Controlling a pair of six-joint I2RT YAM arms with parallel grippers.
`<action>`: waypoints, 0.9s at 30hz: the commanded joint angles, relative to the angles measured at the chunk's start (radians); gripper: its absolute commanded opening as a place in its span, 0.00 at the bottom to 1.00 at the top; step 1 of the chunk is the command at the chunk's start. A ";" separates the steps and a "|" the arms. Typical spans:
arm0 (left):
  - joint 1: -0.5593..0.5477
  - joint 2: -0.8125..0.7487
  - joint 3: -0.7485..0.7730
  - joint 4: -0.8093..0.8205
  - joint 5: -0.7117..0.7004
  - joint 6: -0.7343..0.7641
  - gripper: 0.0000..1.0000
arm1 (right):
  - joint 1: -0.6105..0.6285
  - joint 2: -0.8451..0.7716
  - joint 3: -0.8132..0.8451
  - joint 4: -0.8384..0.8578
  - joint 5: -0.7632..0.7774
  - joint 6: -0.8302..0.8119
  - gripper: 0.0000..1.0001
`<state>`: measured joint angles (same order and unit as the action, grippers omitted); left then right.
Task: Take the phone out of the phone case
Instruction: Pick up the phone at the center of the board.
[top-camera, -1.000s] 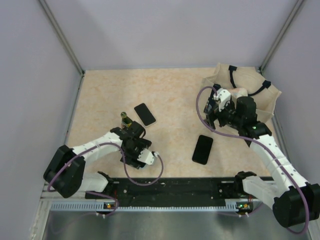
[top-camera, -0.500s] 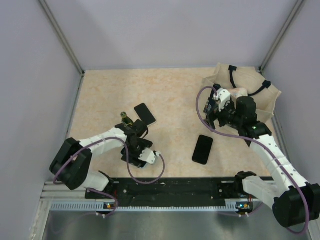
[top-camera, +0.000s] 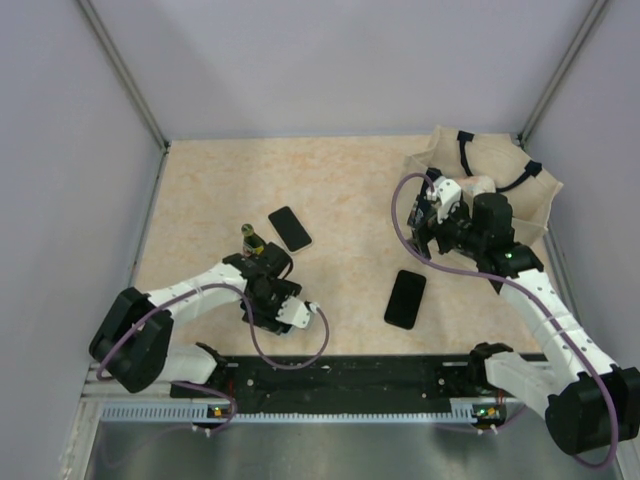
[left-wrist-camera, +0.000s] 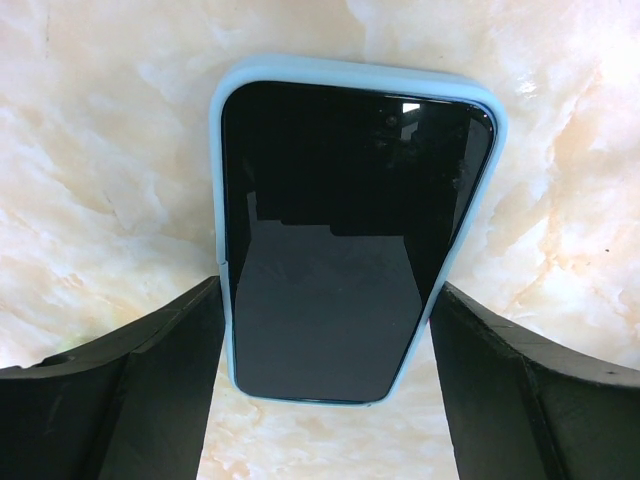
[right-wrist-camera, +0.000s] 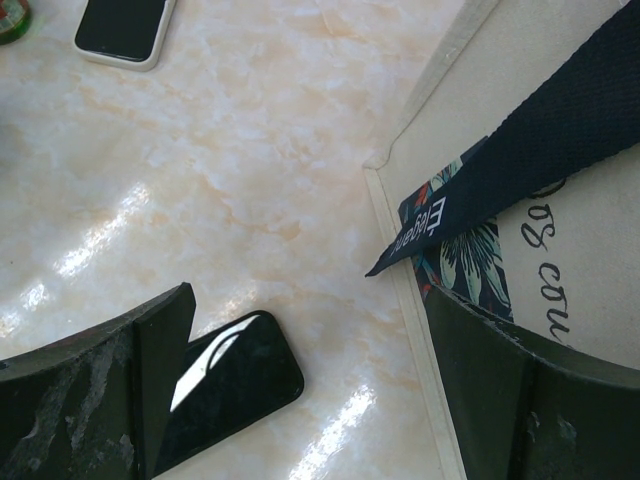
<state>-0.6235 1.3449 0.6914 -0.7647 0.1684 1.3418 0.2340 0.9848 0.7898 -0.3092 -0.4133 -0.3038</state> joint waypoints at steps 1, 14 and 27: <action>0.002 -0.053 -0.021 0.059 -0.001 -0.055 0.13 | 0.008 0.003 0.003 0.019 -0.016 -0.006 0.99; 0.002 -0.112 0.059 0.099 0.074 -0.214 0.00 | 0.017 0.014 0.055 -0.001 -0.088 0.046 0.99; -0.025 -0.136 0.238 0.240 0.076 -0.536 0.00 | 0.226 0.187 0.166 0.041 -0.234 0.155 0.96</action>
<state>-0.6292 1.2343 0.8471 -0.6373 0.2428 0.9508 0.4221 1.1103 0.8921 -0.3367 -0.5266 -0.2340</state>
